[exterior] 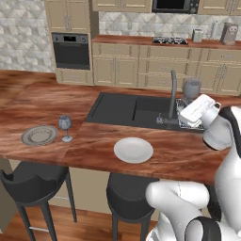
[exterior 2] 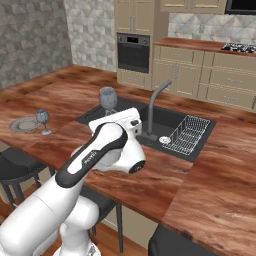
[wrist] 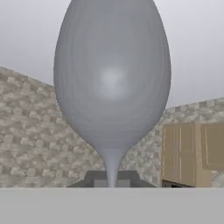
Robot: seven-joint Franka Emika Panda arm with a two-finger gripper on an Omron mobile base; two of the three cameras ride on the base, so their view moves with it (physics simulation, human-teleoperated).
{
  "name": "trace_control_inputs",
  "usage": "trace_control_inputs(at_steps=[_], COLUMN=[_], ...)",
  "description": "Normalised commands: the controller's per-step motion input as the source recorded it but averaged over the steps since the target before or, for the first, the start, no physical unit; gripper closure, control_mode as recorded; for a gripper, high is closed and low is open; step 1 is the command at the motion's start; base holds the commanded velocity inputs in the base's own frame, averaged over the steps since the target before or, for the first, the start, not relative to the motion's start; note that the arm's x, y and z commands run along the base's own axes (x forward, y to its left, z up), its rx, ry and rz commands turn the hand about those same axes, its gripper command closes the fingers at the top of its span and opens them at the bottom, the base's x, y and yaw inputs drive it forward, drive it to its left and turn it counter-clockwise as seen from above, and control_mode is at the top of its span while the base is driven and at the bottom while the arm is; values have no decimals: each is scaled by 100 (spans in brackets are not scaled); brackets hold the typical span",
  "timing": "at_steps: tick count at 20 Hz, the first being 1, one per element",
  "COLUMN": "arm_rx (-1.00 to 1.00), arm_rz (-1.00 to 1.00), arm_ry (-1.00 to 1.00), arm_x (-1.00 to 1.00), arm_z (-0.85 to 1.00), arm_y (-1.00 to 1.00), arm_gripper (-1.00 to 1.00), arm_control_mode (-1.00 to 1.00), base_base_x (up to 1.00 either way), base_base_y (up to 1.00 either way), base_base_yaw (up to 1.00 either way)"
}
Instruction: Retrieve the wine glasses from the counter and place one next to each plate.
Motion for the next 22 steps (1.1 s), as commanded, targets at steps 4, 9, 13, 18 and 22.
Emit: trace_control_inputs(at_steps=[4, 9, 13, 18, 22], arm_rx=[-35, -10, 6, 5, -1], arm_rz=[6, 10, 14, 17, 12], arm_ry=[5, 11, 3, 0, 0], arm_x=[10, 4, 0, 0, 0], arm_z=[-13, -22, -35, -37, -26], arm_y=[0, 0, -4, 0, 3], arm_gripper=[100, 100, 100, 100, 100], arm_control_mode=[-100, -100, -100, -100, -100], base_base_x=[0, 0, 0, 0, 0], base_base_y=[0, 0, 0, 0, 0], base_base_yaw=[0, 0, 0, 0, 0])
